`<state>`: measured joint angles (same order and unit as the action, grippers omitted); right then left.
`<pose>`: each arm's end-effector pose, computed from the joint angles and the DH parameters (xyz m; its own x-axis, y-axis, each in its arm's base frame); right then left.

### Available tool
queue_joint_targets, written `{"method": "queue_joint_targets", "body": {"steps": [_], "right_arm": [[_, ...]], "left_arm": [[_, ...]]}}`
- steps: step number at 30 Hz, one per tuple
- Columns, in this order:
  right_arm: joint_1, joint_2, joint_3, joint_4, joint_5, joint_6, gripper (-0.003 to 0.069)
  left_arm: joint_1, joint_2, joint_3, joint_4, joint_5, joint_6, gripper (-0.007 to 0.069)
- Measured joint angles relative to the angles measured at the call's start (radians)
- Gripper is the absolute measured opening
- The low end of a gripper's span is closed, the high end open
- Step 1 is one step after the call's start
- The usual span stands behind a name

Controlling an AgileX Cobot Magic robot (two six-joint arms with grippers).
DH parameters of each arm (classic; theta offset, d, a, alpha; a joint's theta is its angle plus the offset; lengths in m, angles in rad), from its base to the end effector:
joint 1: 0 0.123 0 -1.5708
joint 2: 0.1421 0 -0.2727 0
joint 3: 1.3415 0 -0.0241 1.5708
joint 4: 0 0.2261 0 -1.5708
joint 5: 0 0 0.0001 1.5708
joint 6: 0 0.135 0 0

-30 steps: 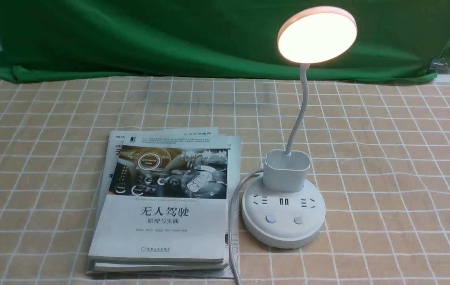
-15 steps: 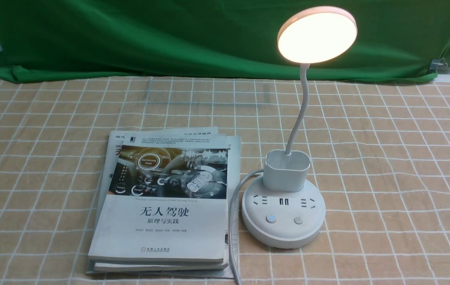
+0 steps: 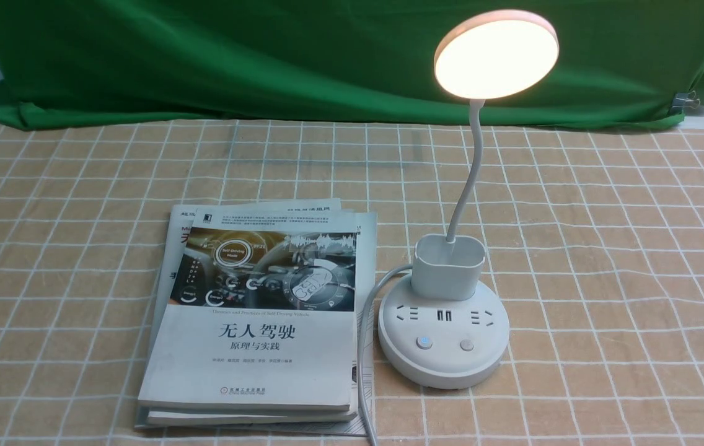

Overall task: Turn off the desk lamp on the light coffee tablecloth by hand.
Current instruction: 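Press the power button on the lamp base to turn the lamp off with the right gripper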

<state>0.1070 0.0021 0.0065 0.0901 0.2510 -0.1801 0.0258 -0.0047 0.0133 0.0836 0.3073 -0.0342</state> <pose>0.0858 0.0123 0.1808 -0.1570 -0.1100 -0.9815 -0.1438 0.9857 -0.0875 0.0847 0.0056 0.1716 -0.2277 0.0396 -0.9729 -0.0401 0.9979 0.0500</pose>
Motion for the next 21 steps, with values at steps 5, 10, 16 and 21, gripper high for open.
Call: {"method": "queue_joint_targets", "body": {"steps": [5,10,16,21], "right_arm": [[0.0,0.0,0.0,0.0,-0.002,0.0,0.0239],[0.0,0.0,0.0,0.055,-0.084,0.137,0.0239],[0.0,0.0,0.0,0.089,-0.22,0.409,0.0239],[0.0,0.0,0.0,0.094,-0.304,0.446,0.0239]], "left_arm": [[0.0,0.0,0.0,0.0,0.0,0.0,0.0004],[0.0,0.0,0.0,0.0,0.0,0.0,0.0004],[0.0,0.0,0.0,0.0,0.0,0.0,0.0004],[0.0,0.0,0.0,0.0,0.0,0.0,0.0004]]}}
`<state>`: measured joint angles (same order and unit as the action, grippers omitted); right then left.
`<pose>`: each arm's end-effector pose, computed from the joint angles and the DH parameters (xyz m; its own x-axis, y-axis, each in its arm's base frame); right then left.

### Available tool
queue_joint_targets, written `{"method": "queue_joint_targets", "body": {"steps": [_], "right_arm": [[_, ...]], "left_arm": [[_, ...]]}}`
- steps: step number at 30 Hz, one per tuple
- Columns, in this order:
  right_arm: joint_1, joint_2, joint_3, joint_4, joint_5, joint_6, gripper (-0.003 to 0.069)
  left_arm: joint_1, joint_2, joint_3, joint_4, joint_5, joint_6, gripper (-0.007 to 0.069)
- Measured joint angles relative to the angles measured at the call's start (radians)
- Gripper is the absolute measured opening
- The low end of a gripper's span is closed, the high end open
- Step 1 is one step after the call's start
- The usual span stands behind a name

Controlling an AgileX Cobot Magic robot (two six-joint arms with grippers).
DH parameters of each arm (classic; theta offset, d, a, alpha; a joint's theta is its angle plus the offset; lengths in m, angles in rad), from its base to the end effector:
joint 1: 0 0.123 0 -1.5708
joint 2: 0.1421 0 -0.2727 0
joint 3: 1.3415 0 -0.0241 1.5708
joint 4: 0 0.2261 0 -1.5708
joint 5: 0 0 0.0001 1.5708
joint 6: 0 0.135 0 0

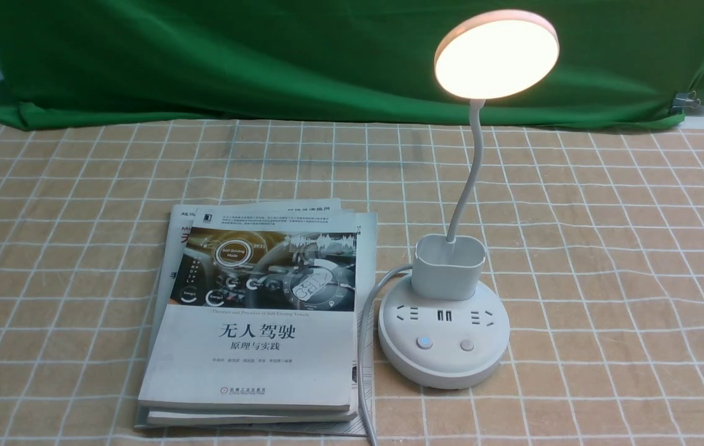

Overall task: Turn off the desk lamp on the light coffee tablecloth by hand.
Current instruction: 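Press the power button on the lamp base to turn the lamp off with the right gripper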

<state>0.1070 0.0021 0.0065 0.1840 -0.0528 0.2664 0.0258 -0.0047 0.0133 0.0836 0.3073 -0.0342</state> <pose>0.0871 0.0081 0.2214 0.0742 0.4455 -0.8922 -0.1439 0.8901 0.4325 0.0847 0.0056 0.1716 -0.2277 0.0396 -0.9729 -0.0401 0.9979 0.0500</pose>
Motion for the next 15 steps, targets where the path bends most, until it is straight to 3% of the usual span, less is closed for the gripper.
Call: {"method": "queue_joint_targets", "body": {"steps": [4,8,11,15], "right_arm": [[0.0,0.0,0.0,0.002,-0.024,0.0,0.023],[0.0,0.013,-0.025,0.003,0.053,-0.005,0.0163],[0.0,0.114,-0.181,0.005,0.263,-0.087,0.0066],[0.0,0.345,-0.417,0.005,0.544,-0.242,0.0035]], "left_arm": [[0.0,0.0,0.0,0.0,0.0,0.0,0.0004],[0.0,0.0,0.0,0.0,0.0,0.0,0.0004],[0.0,0.0,0.0,0.0,0.0,0.0,0.0004],[0.0,0.0,0.0,0.0,0.0,0.0,0.0004]]}}
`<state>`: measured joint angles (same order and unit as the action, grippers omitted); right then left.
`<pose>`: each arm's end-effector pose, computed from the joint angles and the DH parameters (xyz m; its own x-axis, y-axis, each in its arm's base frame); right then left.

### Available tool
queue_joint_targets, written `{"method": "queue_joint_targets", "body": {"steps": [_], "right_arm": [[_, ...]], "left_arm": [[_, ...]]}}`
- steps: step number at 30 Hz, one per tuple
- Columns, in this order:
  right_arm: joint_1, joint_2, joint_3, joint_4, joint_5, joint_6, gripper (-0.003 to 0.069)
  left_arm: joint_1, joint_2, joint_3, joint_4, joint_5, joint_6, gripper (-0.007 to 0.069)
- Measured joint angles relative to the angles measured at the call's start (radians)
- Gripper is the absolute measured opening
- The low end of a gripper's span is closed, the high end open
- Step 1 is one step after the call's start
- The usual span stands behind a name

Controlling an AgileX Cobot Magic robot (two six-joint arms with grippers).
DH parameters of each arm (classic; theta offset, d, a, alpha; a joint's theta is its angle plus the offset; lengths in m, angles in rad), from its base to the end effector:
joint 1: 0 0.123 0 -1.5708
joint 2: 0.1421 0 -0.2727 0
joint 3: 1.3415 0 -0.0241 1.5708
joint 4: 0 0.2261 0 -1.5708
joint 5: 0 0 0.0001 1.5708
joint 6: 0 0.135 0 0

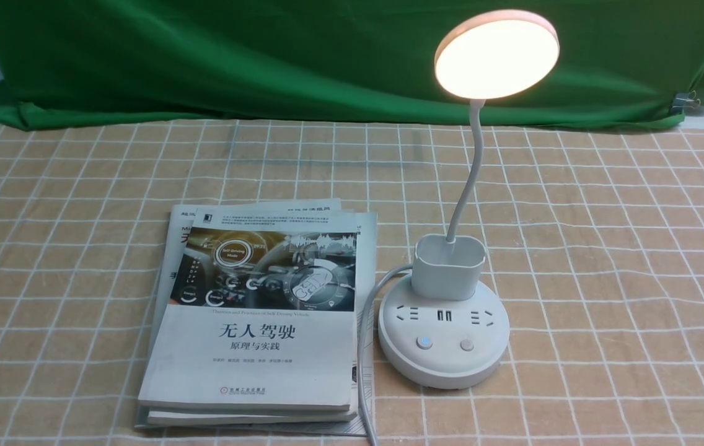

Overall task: Turn off the desk lamp on the light coffee tablecloth by hand.
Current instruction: 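Press the power button on the lamp base to turn the lamp off with the right gripper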

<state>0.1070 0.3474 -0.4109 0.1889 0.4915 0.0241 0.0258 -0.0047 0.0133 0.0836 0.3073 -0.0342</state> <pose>0.1044 0.0233 0.2649 -0.3555 0.1521 -0.9222 -0.1244 0.9702 0.2079 0.0847 0.0056 0.1716 -0.2277 0.0396 -0.9729 -0.0401 0.9979 0.0500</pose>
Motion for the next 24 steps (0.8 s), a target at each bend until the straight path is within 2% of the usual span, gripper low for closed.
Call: {"method": "queue_joint_targets", "body": {"steps": [5,10,15,18,19,21,24], "right_arm": [[0.0,0.337,-0.249,0.0,0.344,-0.135,0.0031],[0.008,0.616,-0.36,0.059,0.446,-0.197,0.003],[0.195,0.859,-0.445,0.088,0.377,-0.215,0.003],[0.345,1.012,-0.532,0.019,0.37,-0.161,0.003],[0.354,1.022,-0.539,0.013,0.37,-0.157,0.003],[0.452,1.153,-0.618,-0.053,0.379,-0.125,0.003],[0.499,1.283,-0.714,-0.076,0.422,-0.115,0.003]], "left_arm": [[0.0,0.0,0.0,0.0,0.0,0.0,0.0004],[0.0,0.0,0.0,0.0,0.0,0.0,0.0004],[0.0,0.0,0.0,0.0,0.0,0.0,0.0004],[0.0,0.0,0.0,0.0,0.0,0.0,0.0004],[0.0,0.0,0.0,0.0,0.0,0.0,0.0004],[0.0,0.0,0.0,0.0,0.0,0.0,0.0004],[0.0,0.0,0.0,0.0,0.0,0.0,0.0004]]}}
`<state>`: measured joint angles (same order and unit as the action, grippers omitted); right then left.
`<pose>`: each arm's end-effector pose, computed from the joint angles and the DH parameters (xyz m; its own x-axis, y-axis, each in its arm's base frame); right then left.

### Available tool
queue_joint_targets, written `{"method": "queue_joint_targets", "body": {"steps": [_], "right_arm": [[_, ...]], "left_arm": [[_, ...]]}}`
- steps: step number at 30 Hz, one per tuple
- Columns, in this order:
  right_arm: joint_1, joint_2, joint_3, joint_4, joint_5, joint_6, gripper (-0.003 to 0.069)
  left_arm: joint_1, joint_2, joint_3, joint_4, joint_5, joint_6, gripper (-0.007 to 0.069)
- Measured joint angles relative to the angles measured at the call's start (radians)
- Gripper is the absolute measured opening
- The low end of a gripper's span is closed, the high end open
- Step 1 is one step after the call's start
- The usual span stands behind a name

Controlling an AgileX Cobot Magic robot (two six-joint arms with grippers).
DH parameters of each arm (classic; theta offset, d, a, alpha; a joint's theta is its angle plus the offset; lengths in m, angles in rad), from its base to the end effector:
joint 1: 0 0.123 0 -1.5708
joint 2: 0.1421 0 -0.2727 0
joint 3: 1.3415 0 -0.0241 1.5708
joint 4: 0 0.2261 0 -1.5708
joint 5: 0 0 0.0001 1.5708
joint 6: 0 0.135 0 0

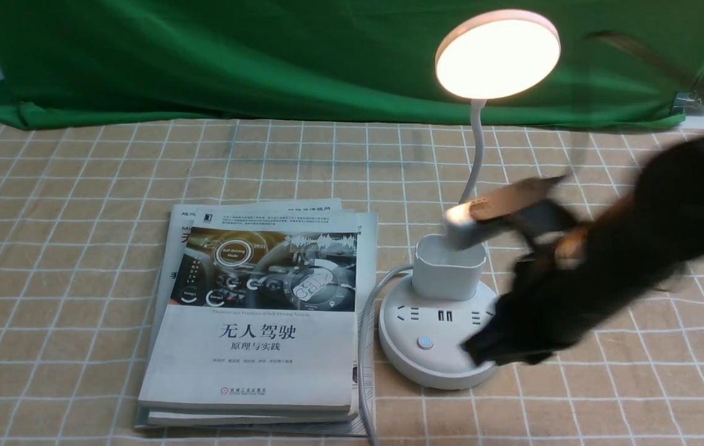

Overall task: Turn off the desk lamp on the light coffee tablecloth by hand.
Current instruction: 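Press the power button on the lamp base to turn the lamp off with the right gripper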

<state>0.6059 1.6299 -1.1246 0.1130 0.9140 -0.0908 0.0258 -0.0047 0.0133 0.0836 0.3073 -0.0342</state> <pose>0.2422 0.1825 0.1898 -0.7852 -0.5702 -0.2413 -0.6019 0.7944 0.0815 0.0847 0.0056 0.1716 -0.2277 0.0396 -0.9729 -0.0401 0.9979 0.0500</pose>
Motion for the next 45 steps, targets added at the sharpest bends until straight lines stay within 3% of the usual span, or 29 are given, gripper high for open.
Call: {"method": "queue_joint_targets", "body": {"steps": [8,45], "right_arm": [[-0.01,0.155,-0.115,-0.021,0.044,0.013,0.003],[-0.042,0.206,-0.138,-0.03,-0.04,0.013,0.0041]], "left_arm": [[0.0,0.0,0.0,0.0,0.0,0.0,0.0004],[0.0,0.0,0.0,0.0,0.0,0.0,0.0004]]}}
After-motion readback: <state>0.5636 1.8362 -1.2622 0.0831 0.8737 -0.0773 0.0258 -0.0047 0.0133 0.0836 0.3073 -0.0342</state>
